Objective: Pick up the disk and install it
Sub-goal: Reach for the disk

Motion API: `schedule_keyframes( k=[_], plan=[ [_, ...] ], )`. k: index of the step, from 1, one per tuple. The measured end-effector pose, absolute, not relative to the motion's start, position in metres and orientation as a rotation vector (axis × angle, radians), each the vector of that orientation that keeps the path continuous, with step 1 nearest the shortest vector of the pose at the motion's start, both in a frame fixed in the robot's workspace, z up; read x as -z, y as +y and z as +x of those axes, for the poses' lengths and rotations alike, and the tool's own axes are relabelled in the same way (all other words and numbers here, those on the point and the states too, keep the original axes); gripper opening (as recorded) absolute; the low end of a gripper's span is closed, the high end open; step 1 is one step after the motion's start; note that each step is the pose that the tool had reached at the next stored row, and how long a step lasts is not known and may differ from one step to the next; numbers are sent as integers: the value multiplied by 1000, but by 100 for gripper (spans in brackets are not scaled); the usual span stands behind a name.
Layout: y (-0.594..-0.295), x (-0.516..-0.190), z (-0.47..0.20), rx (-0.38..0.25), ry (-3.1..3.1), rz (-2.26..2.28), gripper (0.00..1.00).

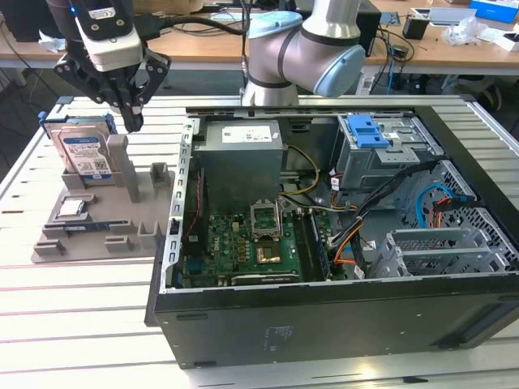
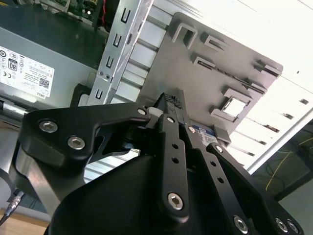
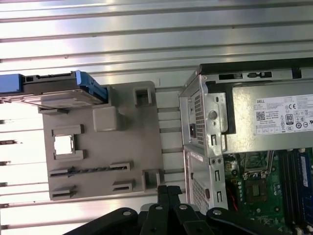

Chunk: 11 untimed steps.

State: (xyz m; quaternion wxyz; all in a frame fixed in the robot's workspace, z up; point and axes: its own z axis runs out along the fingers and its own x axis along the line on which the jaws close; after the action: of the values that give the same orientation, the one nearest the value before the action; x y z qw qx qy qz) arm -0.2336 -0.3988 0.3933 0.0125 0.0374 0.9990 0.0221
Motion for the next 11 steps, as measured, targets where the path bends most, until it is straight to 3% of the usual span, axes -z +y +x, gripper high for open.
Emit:
schedule_keyframes(
  k=[11],
  plan=[
    [-399, -393, -255, -69, 3114, 117, 11]
  ],
)
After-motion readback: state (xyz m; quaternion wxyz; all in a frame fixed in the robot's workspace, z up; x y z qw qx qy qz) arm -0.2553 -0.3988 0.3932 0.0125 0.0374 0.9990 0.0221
